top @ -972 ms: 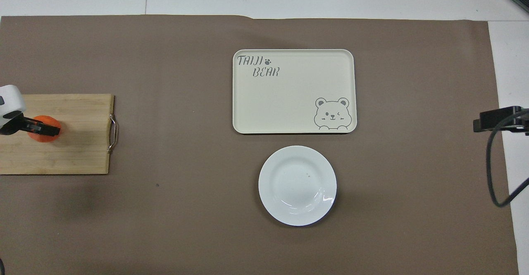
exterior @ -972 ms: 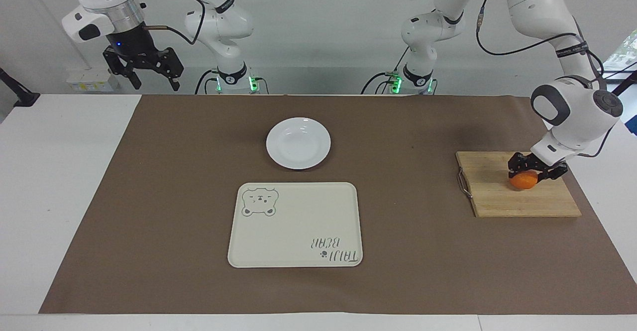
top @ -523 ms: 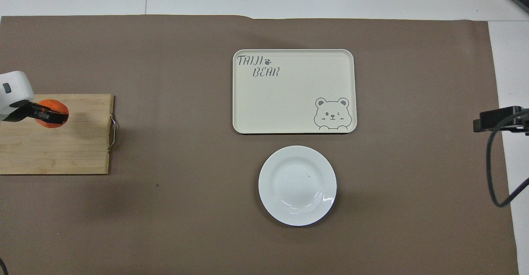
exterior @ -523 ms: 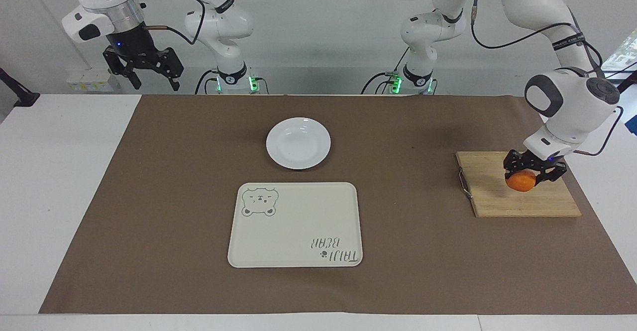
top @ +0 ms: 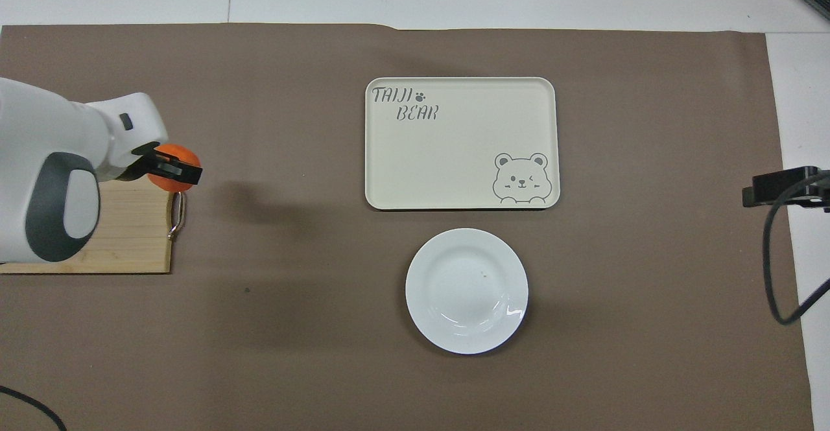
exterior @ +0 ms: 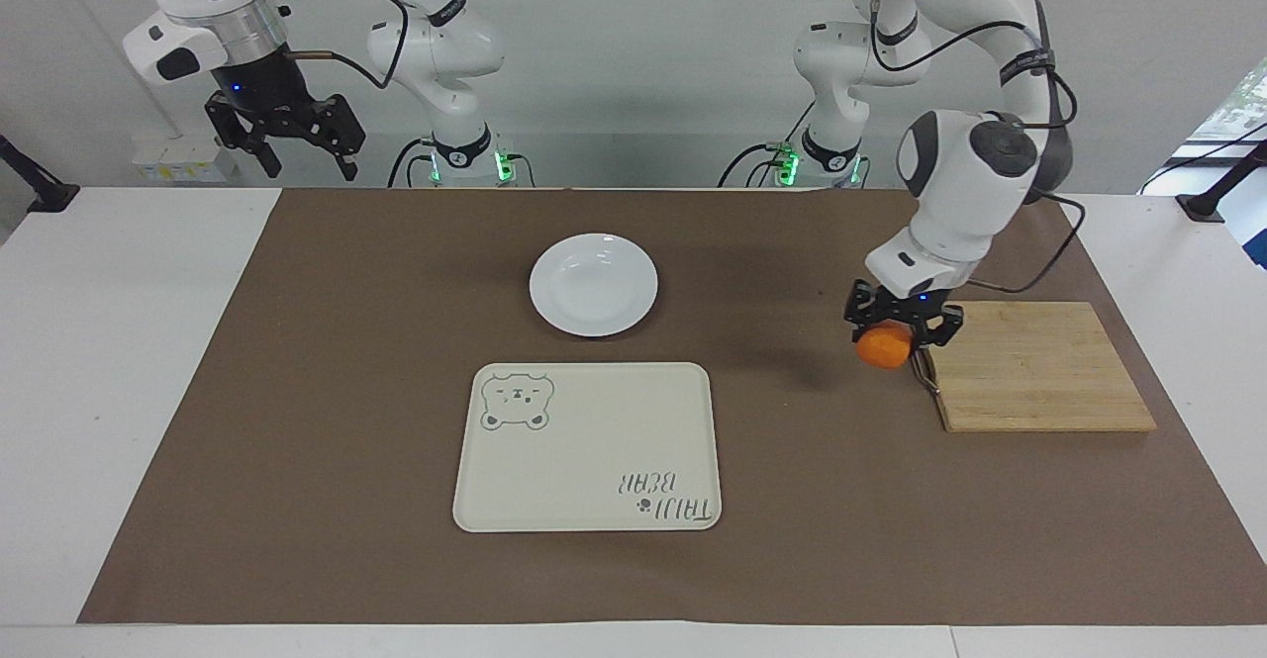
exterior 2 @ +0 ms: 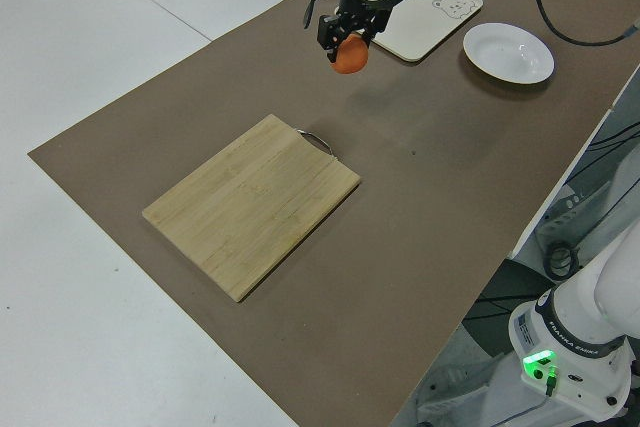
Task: Place orange and plate with both arms
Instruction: 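Lift the orange with the left gripper and carry it toward the plate, then lower the orange onto the white plate and open the left gripper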
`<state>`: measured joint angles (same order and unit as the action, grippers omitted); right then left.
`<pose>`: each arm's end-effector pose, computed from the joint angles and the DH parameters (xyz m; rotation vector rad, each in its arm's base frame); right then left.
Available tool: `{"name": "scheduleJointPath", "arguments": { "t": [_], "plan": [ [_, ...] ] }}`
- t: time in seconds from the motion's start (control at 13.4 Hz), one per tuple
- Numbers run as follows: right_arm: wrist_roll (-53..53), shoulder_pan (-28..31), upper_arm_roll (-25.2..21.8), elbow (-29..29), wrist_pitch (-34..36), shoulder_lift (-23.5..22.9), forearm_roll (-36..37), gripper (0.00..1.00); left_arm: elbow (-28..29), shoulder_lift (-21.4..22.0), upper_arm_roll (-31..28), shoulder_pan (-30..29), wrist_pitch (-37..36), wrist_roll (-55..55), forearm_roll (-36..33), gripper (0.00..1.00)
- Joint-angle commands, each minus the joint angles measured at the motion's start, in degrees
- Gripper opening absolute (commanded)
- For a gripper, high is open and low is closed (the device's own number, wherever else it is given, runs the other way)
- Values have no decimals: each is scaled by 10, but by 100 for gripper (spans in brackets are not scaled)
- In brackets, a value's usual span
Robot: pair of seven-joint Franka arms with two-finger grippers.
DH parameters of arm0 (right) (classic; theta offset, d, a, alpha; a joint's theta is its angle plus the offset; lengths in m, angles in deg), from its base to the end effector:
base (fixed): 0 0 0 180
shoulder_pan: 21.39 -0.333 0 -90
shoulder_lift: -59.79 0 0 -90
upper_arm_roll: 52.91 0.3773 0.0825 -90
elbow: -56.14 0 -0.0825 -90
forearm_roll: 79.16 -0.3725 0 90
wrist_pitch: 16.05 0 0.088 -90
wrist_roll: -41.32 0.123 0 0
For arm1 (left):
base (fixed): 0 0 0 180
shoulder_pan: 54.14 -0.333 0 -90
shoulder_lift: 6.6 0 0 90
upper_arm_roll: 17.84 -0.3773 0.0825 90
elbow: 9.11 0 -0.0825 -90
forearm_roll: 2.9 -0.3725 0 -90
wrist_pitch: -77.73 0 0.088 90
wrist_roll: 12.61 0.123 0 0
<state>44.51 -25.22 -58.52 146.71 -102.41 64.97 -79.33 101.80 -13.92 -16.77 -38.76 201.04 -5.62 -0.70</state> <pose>0.5027 -0.0183 0.7067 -3.1266 0.1348 -0.0256 0.5708 -0.1703 0.4785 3.0378 -0.5987 0.1324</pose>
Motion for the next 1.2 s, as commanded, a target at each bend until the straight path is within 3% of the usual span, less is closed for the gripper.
{"name": "scheduleJointPath", "arguments": {
  "t": [0.0, 0.22, 0.52, 0.97, 1.05, 1.12],
  "plan": [
    [9, 1, 2, 11, 4, 11, 7, 100, 18, 13, -12, 97, -1, -112, 4, 0],
    [9, 1, 2, 11, 5, 12, 7, 100, 31, 2, -12, 205, 30, -217, 4, 0],
    [9, 1, 2, 11, 5, 11, 7, 100, 35, -37, -12, 302, 113, -314, 4, 0],
    [9, 1, 2, 11, 5, 11, 7, 100, 30, -84, 16, 353, 176, -325, 32, 0],
    [9, 1, 2, 11, 5, 12, 7, 100, 31, -87, 17, 359, 174, -325, 36, 9],
    [9, 1, 2, 11, 5, 12, 7, 100, 32, -87, 17, 360, 173, -326, 43, 27]
  ]
}}
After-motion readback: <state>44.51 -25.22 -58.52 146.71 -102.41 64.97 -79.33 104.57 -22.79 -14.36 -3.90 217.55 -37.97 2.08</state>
